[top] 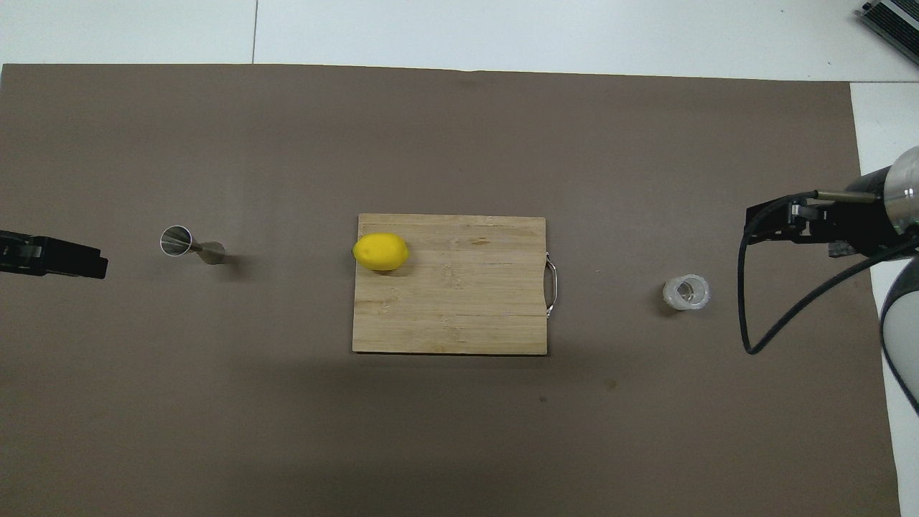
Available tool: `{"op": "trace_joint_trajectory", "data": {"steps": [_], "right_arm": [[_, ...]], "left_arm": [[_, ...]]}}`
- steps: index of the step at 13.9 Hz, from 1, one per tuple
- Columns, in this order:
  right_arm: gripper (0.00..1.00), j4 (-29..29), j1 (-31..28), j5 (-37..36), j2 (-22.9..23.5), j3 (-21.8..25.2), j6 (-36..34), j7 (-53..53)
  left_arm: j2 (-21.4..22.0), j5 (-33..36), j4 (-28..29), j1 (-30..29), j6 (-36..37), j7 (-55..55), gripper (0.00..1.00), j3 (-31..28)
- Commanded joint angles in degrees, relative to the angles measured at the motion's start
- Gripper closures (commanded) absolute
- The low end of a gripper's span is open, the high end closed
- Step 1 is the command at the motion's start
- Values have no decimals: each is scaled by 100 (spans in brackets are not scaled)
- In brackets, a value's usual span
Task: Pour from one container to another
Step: 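Open the left gripper and move it toward the metal cup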
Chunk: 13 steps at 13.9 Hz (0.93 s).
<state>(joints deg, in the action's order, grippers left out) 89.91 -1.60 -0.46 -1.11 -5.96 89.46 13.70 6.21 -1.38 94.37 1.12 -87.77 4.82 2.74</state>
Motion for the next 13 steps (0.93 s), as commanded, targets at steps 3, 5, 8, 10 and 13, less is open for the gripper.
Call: {"op": "trace_joint_trajectory", "data": {"steps": [3, 5, 8, 10, 13], "right_arm": [[0, -53, -7, -7, 23, 25, -95, -113], [0, -53, -7, -7, 23, 25, -95, -113], [0, -53, -7, -7, 23, 25, -95, -113], [0, -53, -7, -7, 23, 25, -95, -113], [0, -53, -7, -7, 23, 25, -95, -113]], "left_arm": [[-5, 33, -68, 108, 67, 2, 0, -81], [12, 24, -34, 108, 67, -16, 0, -81], [39, 24, 10, 99, 67, -130, 0, -81], [74, 24, 89, 55, 6, -567, 0, -81], [205, -46, 397, 2, -4, -1366, 0, -98]]}}
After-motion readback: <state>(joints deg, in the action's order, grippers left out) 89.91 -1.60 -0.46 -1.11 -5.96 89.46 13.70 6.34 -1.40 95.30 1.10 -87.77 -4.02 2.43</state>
